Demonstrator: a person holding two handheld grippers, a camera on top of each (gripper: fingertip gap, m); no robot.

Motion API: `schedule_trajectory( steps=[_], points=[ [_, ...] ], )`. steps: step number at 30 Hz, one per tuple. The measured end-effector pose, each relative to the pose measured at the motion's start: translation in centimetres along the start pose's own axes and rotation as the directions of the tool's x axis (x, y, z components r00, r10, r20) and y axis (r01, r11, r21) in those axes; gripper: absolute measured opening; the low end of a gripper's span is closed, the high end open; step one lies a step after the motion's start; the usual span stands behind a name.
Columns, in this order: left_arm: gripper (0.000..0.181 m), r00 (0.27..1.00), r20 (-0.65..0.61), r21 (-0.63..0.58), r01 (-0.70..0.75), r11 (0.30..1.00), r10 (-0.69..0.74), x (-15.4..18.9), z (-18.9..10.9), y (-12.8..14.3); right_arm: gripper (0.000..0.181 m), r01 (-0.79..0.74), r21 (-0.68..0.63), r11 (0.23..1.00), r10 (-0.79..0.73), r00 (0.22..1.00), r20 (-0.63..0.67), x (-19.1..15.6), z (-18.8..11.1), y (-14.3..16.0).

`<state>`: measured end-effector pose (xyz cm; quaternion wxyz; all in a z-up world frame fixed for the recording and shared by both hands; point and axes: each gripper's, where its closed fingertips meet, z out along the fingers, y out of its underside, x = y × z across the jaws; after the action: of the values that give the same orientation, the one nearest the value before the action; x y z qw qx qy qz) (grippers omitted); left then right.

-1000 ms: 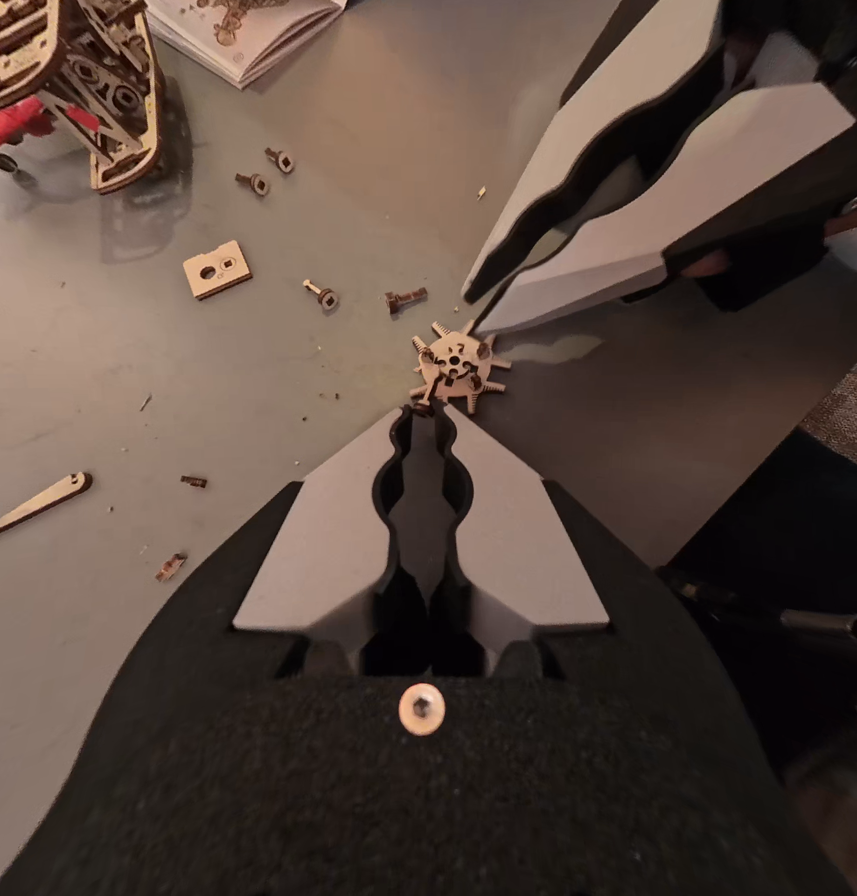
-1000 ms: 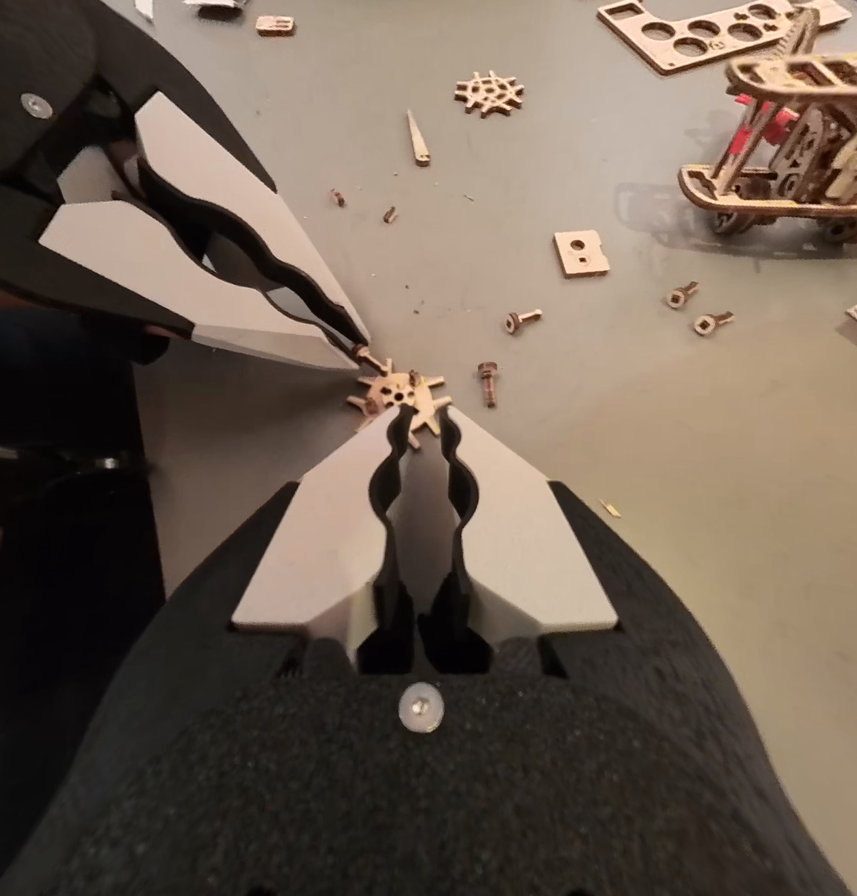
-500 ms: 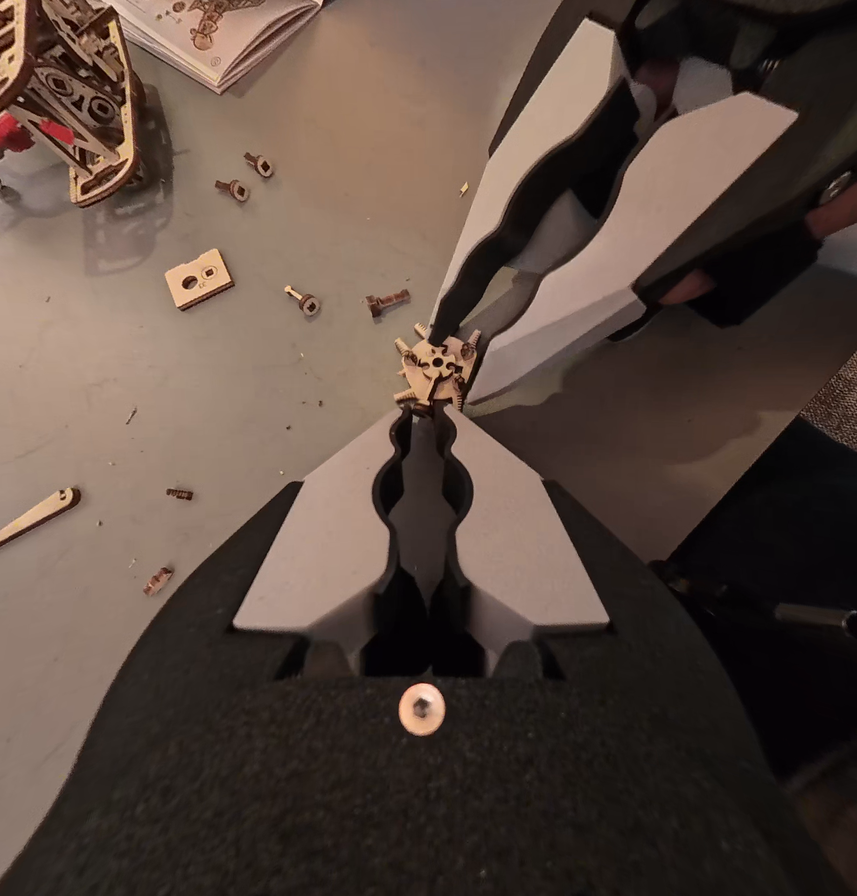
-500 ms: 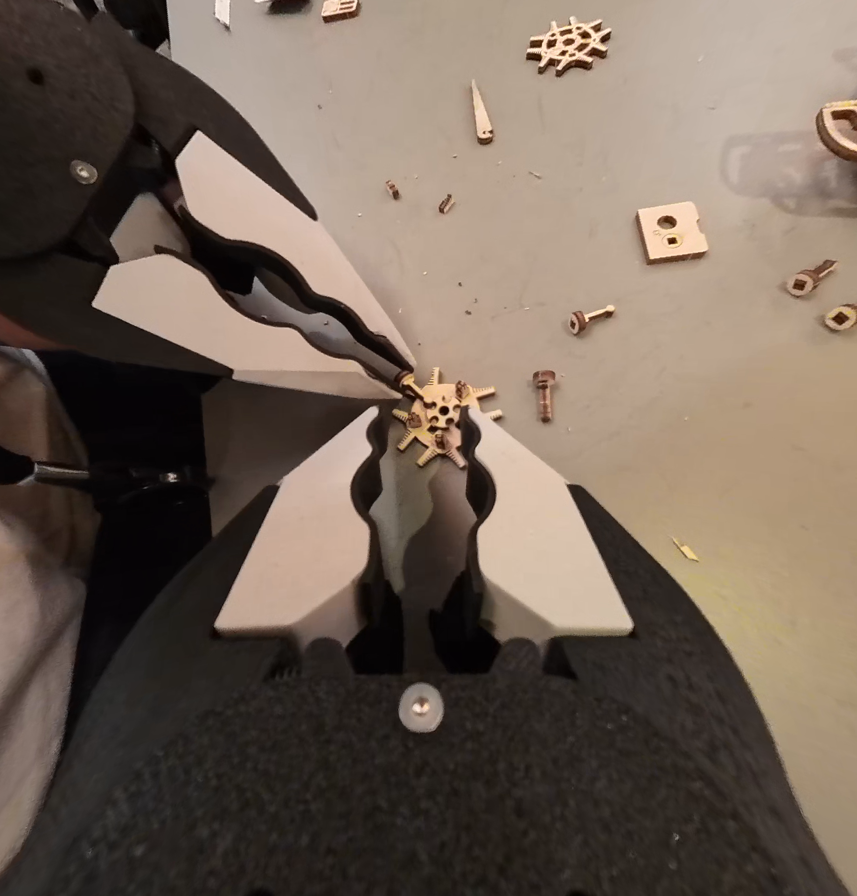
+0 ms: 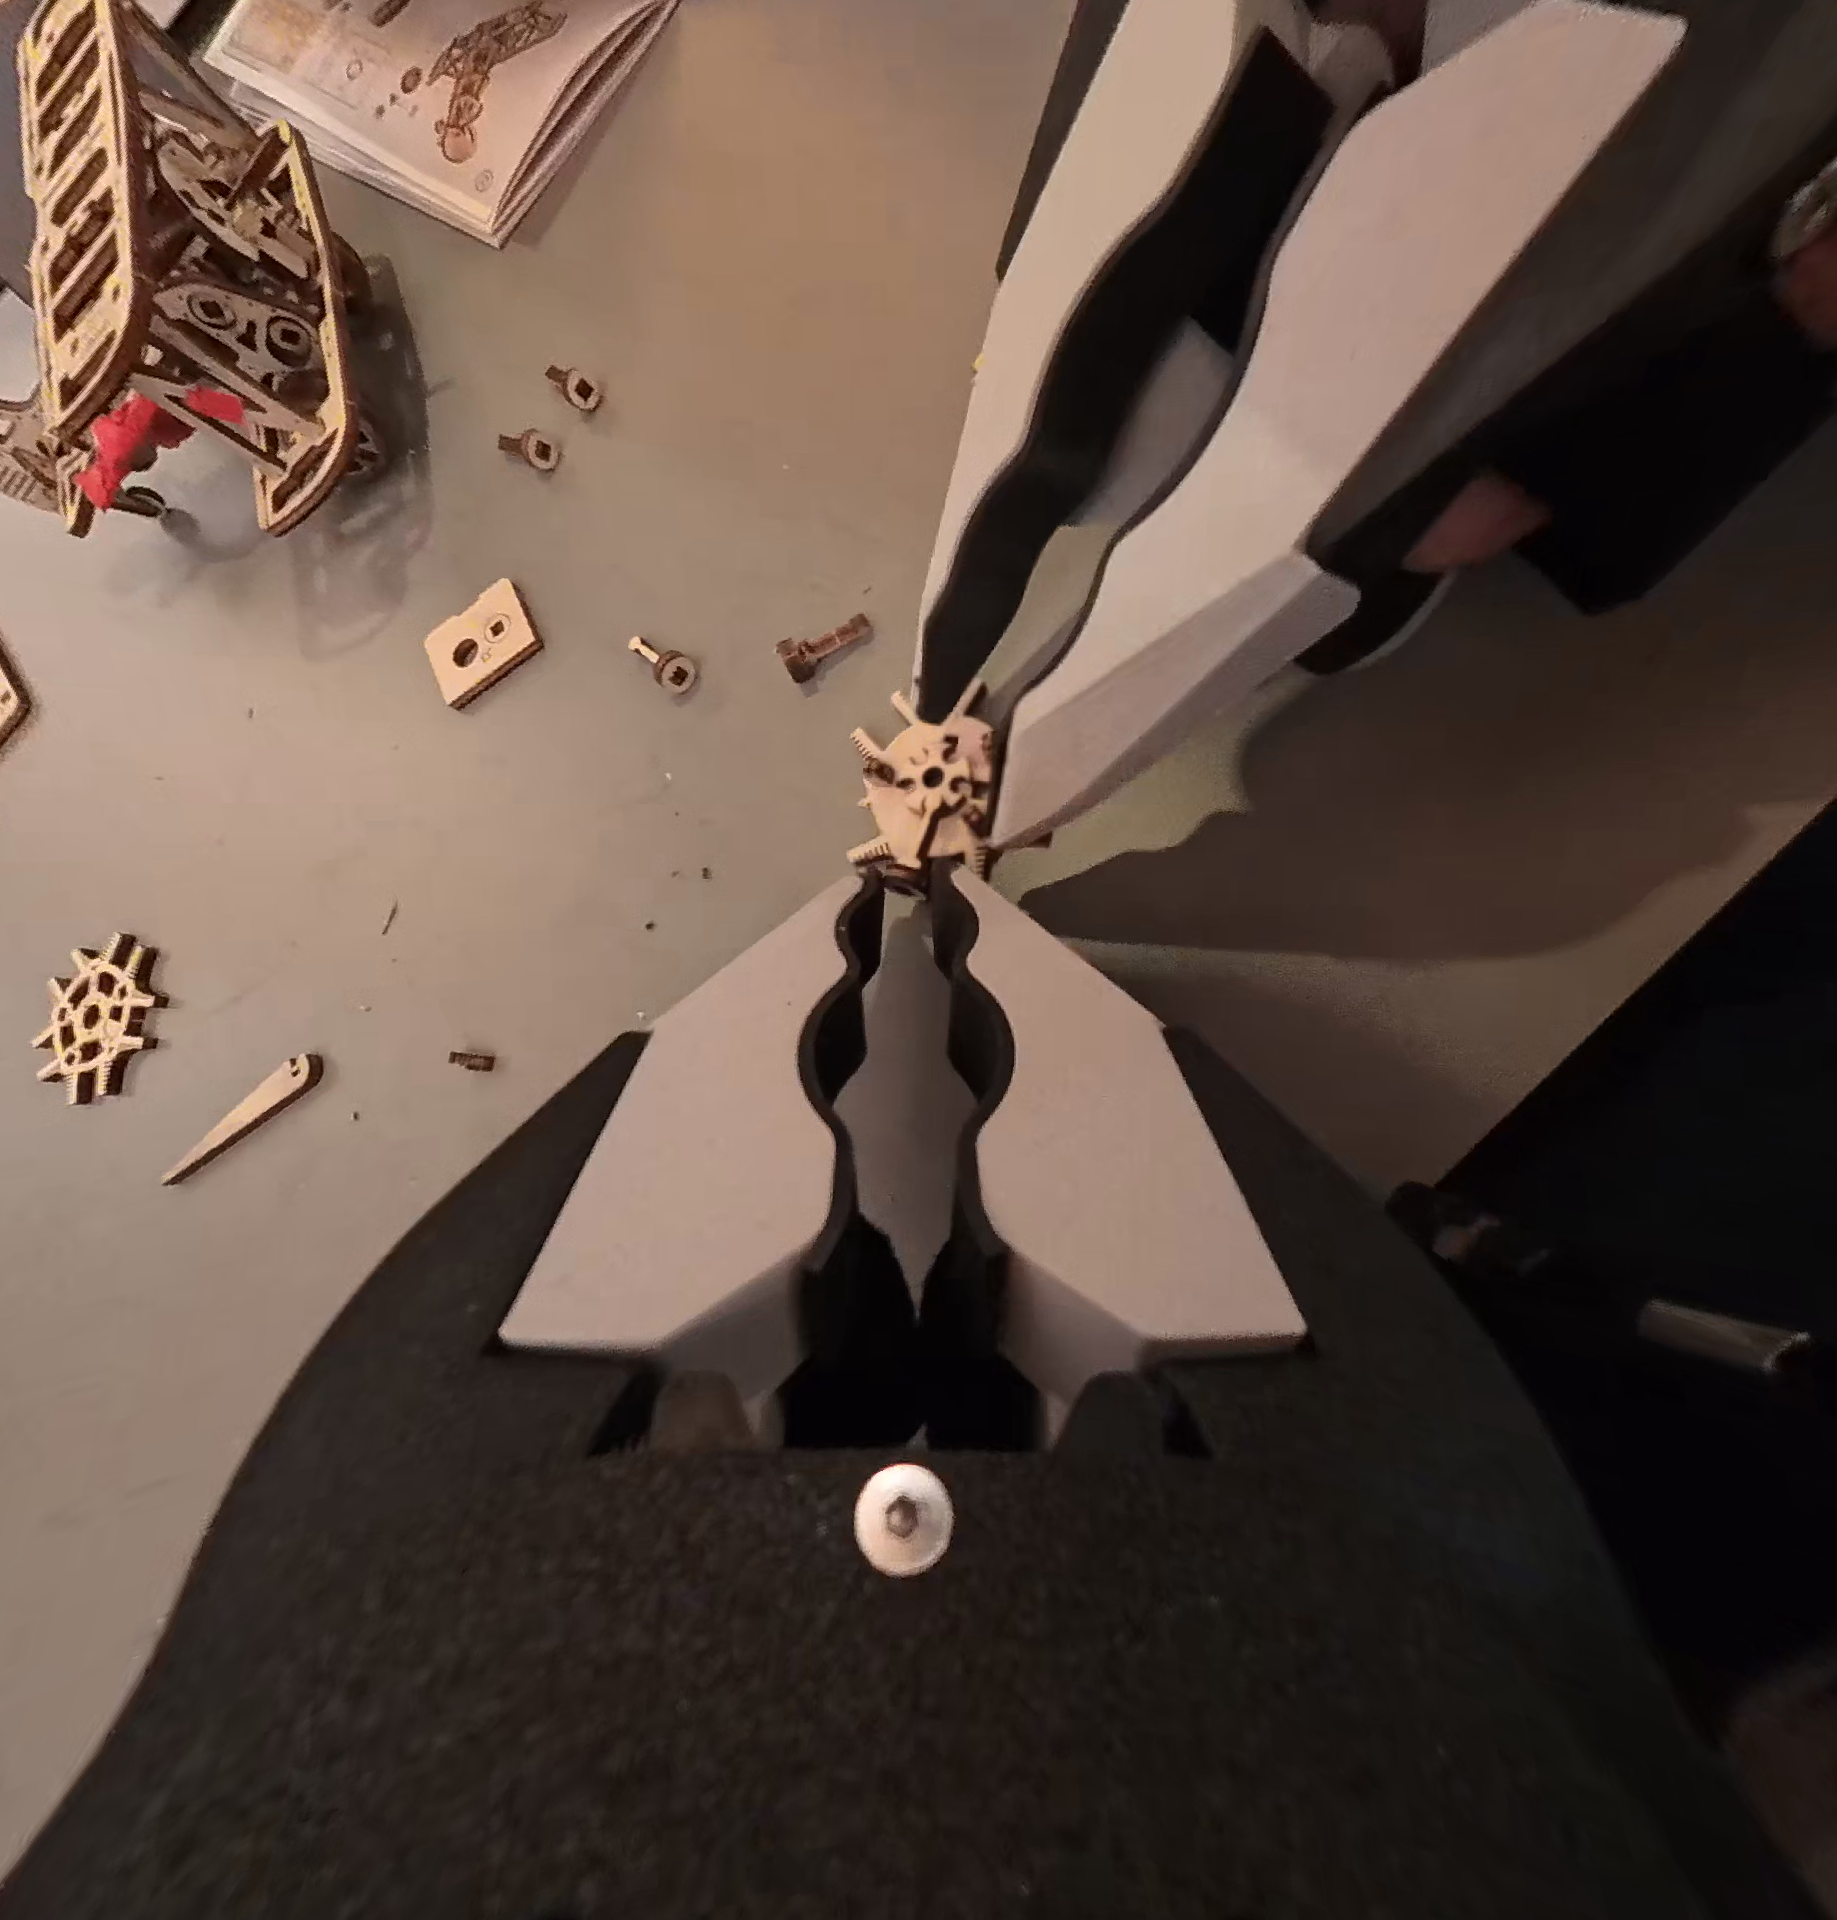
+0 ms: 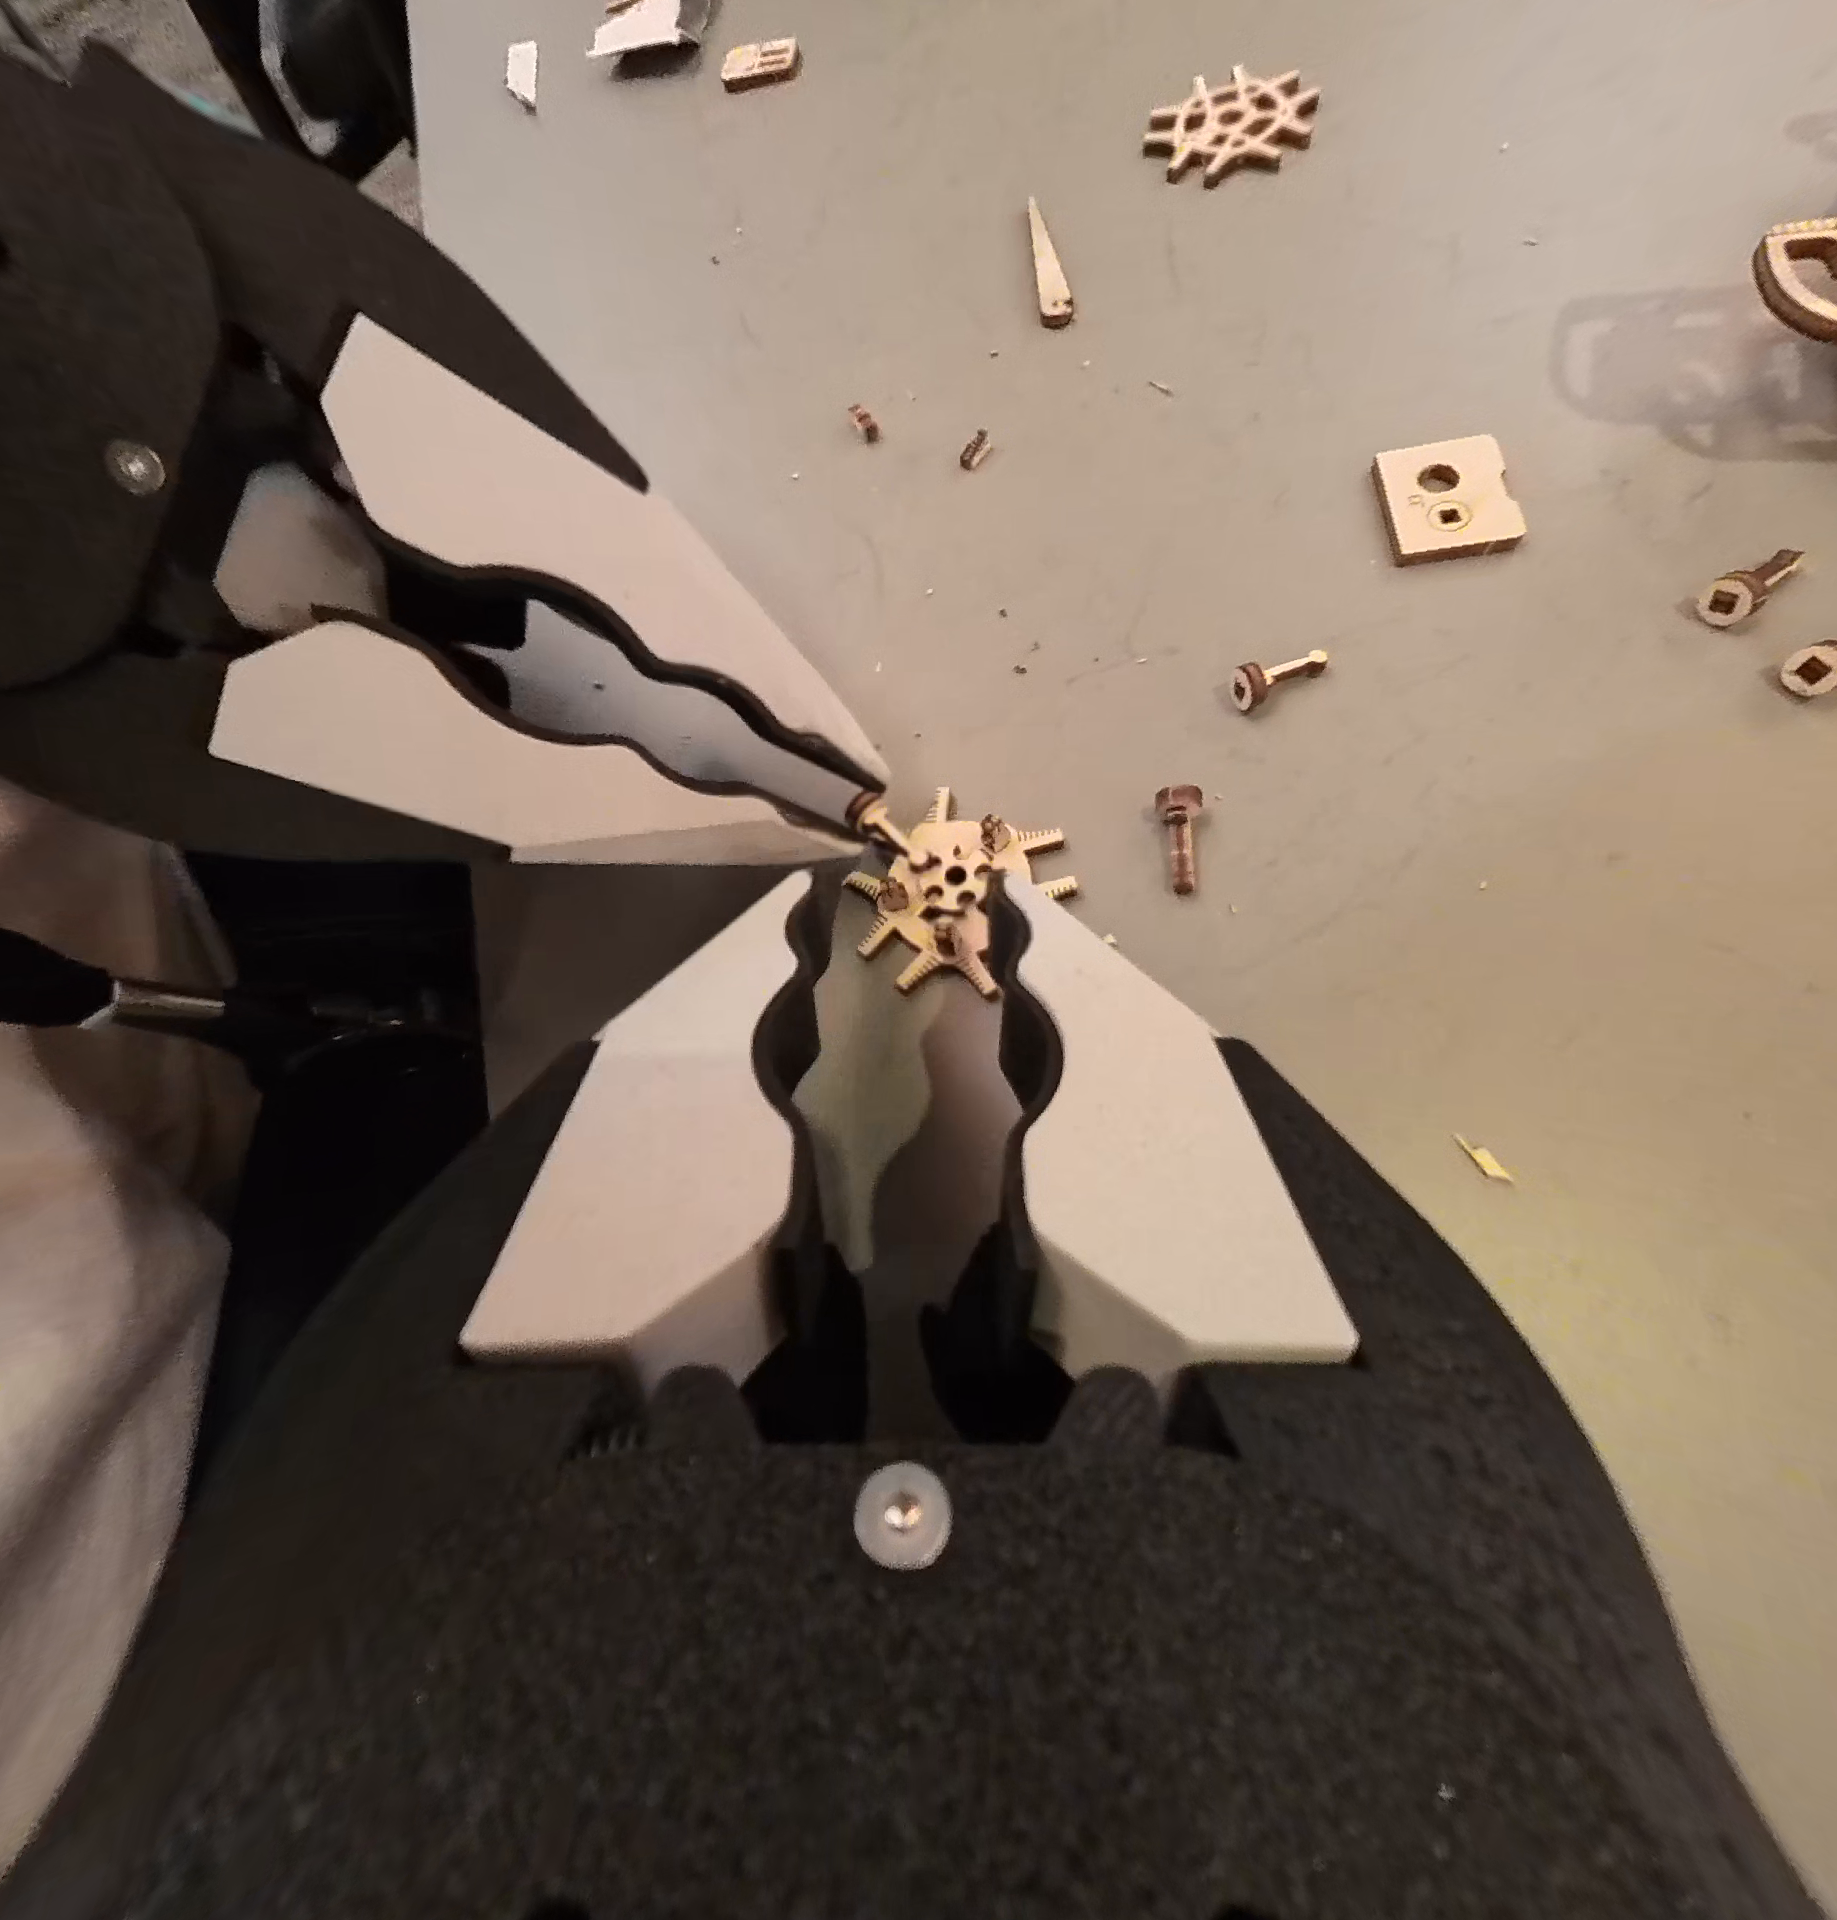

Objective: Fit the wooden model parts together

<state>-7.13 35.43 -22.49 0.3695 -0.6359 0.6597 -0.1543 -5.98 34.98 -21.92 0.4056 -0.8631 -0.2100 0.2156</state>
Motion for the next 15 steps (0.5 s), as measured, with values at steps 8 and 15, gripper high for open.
schedule_trajectory(
  steps=[8, 15],
  points=[
    [0.007, 0.999, 0.013, -0.013, 0.042, 0.999, -0.042, 0.03, 0.22, 0.19, 0.029, -0.012, -0.017, 1.000, 0.012, 1.000, 0.007, 0.15, 0.03, 0.29],
    [0.007, 0.998, 0.024, -0.029, 0.054, 0.998, -0.054, -0.28, 0.24, 0.40, 0.027, 0.010, -0.039, 0.999, -0.009, 1.000, 0.010, -0.14, 0.24, 0.57]
  ],
)
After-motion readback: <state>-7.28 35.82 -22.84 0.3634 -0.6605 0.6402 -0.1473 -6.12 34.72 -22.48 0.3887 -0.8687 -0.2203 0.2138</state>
